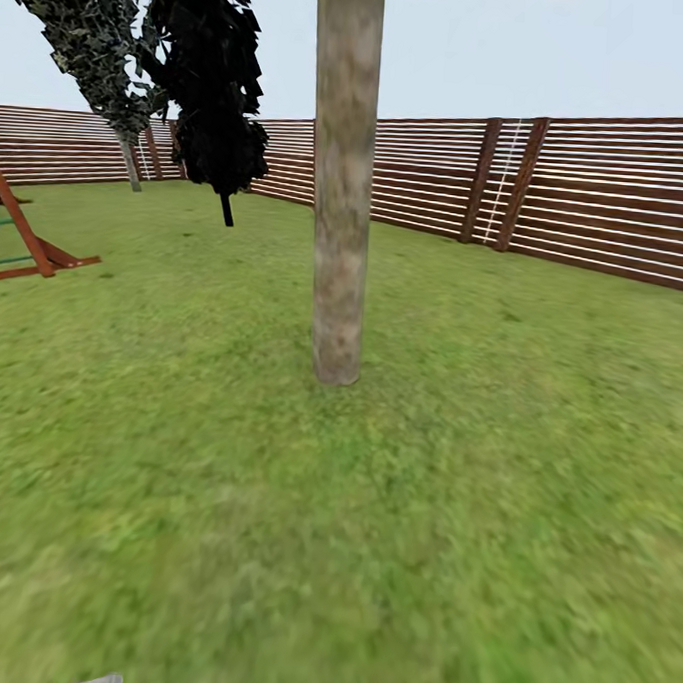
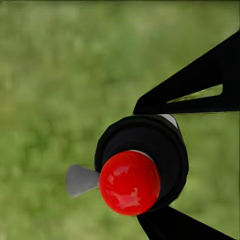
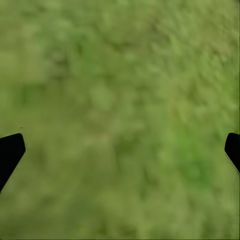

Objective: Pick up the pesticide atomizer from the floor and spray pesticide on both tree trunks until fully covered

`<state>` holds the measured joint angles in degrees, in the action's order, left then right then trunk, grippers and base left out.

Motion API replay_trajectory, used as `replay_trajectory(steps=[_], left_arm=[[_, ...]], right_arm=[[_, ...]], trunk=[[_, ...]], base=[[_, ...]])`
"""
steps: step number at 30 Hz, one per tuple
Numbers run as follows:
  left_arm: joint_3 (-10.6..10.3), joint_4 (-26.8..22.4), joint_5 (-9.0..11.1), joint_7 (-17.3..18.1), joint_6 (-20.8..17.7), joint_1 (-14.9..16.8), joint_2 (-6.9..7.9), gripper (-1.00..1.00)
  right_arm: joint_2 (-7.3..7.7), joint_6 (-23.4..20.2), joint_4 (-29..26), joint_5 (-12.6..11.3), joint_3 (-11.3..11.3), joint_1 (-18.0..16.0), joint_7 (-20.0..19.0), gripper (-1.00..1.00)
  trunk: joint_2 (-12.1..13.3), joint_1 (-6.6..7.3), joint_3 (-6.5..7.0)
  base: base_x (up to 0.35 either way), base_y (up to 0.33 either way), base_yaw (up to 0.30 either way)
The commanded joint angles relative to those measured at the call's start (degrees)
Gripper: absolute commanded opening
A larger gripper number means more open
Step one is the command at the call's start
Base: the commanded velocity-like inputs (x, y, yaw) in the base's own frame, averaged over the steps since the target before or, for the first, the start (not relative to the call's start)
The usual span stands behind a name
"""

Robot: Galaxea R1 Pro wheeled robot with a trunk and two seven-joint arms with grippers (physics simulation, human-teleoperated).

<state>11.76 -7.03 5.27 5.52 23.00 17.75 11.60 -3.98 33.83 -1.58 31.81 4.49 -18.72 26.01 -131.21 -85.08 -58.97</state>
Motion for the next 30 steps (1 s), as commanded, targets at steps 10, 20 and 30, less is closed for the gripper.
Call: replay_trajectory(steps=[10,20,30], left_arm=[[0.02,0.00,0.05,0.02,-0.02,0.00,0.00,-1.00],[0.02,0.00,0.09,0.02,0.00,0.00,0.00,-1.00],[0.02,0.00,0.09,0.02,0.03,0.00,0.00,-1.00]], right_arm=[[-0.05,0.01,-0.01,0.00,-0.01,0.00,0.01,1.00],[0.01,0.01,0.00,-0.05,-0.01,0.00,0.01,1.00],[0.12,0.01,-0.09,0.01,-0.01,0.00,0.01,1.00]], trunk=[[0.00,0.00,0.00],[0.00,0.00,0.00],[0.00,0.00,0.00]], base=[[0.338,0.000,0.000],[0.339,0.000,-0.077],[0.317,-0.087,-0.001]])
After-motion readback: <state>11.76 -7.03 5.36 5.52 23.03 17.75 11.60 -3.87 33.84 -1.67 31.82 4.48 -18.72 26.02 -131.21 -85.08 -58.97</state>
